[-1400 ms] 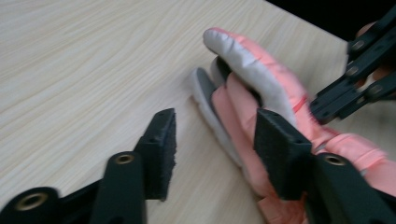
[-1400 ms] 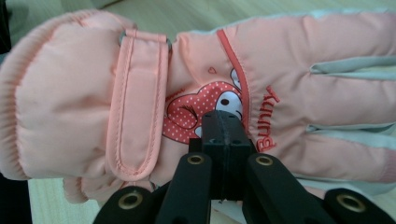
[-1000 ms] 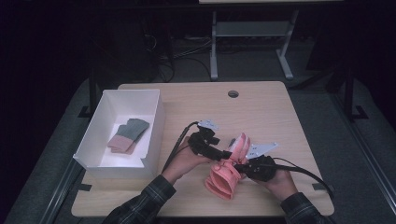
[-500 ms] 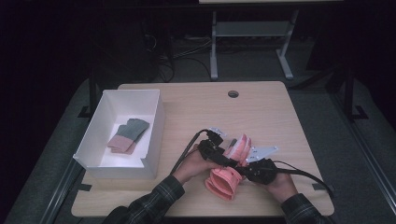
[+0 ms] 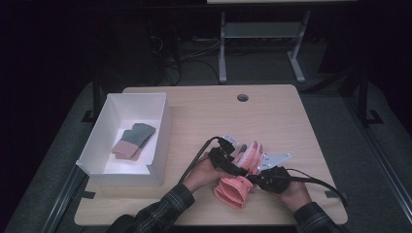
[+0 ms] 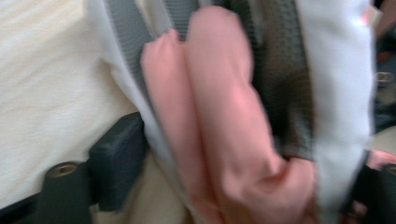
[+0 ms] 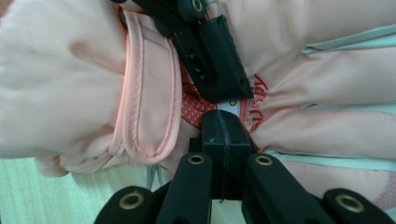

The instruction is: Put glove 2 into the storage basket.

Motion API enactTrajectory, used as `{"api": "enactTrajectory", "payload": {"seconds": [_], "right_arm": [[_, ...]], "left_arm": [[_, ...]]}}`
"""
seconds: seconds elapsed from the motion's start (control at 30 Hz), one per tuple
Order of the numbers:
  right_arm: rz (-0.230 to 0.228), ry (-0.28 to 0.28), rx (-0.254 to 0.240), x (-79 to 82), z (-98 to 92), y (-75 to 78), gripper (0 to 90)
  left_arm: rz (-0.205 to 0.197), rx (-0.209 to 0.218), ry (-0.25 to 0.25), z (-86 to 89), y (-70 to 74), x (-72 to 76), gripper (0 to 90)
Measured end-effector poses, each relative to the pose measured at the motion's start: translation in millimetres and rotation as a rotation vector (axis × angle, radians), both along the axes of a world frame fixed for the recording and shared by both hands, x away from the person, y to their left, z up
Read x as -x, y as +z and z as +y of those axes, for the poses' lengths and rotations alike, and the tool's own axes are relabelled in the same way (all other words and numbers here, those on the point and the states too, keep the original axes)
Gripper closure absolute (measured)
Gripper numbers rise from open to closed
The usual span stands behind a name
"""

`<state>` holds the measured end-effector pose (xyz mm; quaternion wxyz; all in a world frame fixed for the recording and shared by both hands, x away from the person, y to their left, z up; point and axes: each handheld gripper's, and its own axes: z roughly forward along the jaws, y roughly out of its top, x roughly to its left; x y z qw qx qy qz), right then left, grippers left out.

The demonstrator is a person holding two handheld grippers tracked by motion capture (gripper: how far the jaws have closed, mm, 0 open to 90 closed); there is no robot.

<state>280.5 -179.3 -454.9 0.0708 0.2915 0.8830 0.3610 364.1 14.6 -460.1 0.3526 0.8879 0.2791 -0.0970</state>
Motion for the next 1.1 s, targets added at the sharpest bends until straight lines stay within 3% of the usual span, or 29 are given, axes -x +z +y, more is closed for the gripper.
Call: {"api": "enactTrajectory", "payload": {"seconds": [0.13,0.37,0.47,0.6,0.7,0.77,0.93,1.03,1.1], "right_arm": [[-0.036,0.001,0.016,2.5,1.7,-2.1,90.0],[-0.051,0.002,0.007,2.4,2.1,-3.0,90.0],[-0.033,-0.003,-0.033,0.6,-0.6,-1.1,88.1],[-0.001,-0.014,-0.095,-0.8,-13.4,12.1,69.4],[-0.03,-0.062,-0.141,0.4,-29.5,18.8,57.2],[-0.065,-0.094,-0.137,1.1,-38.3,20.4,49.4],[-0.091,-0.182,-0.119,-0.9,-57.4,14.2,33.0],[-0.088,-0.234,-0.058,-6.0,-62.4,5.1,24.0],[-0.059,-0.252,-0.064,-11.0,-64.9,-3.0,21.1]], "left_arm": [[0.04,0.026,-0.016,0.4,-1.2,-1.1,32.7],[0.103,0.064,-0.013,4.0,-4.4,-4.9,48.3],[0.109,0.066,-0.023,5.7,-3.7,-6.0,55.3],[0.102,0.07,-0.019,8.3,-0.2,-6.8,62.8],[0.09,0.06,-0.022,7.0,4.4,-6.0,64.0],[0.087,0.056,-0.02,7.2,8.9,-5.9,64.3],[0.076,0.071,-0.013,14.2,28.2,-10.0,64.2],[0.043,0.067,-0.014,17.7,45.3,-11.5,64.2],[0.038,0.077,-0.005,19.9,54.8,-12.5,64.1]]}}
